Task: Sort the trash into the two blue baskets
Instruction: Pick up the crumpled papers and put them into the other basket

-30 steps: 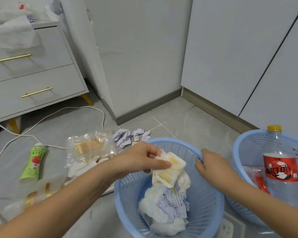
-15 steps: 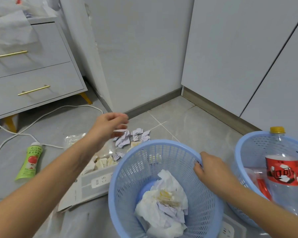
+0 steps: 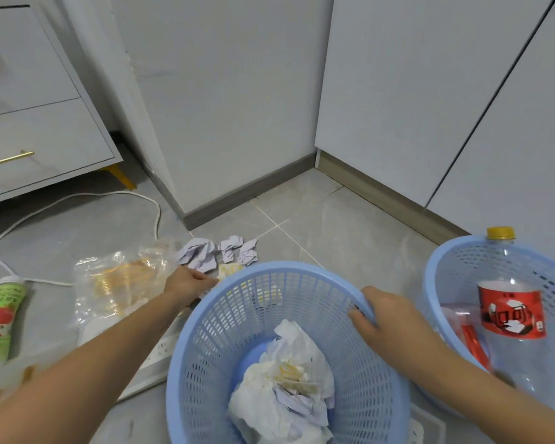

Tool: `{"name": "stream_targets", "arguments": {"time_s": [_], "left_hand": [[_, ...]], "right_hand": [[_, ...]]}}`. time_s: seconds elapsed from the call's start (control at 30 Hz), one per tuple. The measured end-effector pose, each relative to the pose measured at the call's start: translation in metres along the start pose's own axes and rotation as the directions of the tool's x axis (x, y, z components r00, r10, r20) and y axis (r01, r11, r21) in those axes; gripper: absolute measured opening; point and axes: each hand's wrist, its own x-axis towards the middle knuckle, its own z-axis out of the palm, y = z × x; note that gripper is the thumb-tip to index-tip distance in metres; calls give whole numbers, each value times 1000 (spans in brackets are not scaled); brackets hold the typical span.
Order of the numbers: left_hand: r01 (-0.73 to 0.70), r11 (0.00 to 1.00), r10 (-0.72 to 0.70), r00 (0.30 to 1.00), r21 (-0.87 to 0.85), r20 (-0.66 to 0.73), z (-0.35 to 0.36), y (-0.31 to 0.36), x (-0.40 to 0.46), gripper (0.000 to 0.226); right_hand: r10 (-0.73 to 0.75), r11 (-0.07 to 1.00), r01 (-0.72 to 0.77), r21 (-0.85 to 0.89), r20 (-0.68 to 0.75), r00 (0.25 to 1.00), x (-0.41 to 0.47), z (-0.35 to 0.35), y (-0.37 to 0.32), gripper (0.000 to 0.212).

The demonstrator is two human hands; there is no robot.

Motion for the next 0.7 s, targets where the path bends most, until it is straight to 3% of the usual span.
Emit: {"name": "stream_targets", "arguments": {"time_s": [0.1, 0.3, 0.43, 0.53, 0.7], "left_hand": [[-28, 983, 23, 999, 182, 30, 15, -3, 11, 17], [-68, 927, 81, 996, 369, -20, 36, -13, 33, 12], [-43, 917, 58, 998, 397, -27, 40, -14, 35, 14], [-53, 940, 62, 998, 336, -15, 37, -9, 25, 11], [-126, 990, 133, 984, 66, -116, 31, -7, 8, 10]], "right_hand": [[-7, 999, 7, 41, 3, 1000, -3, -5, 2, 30], [27, 999, -27, 39, -13, 1000, -6, -9, 4, 25], [22, 999, -21, 31, -19, 1000, -4, -6, 1, 25], [18, 1000, -18, 16, -10, 1000, -3, -5, 0, 25], [7, 1000, -7, 9, -5, 1000, -2, -3, 1, 27]]}}
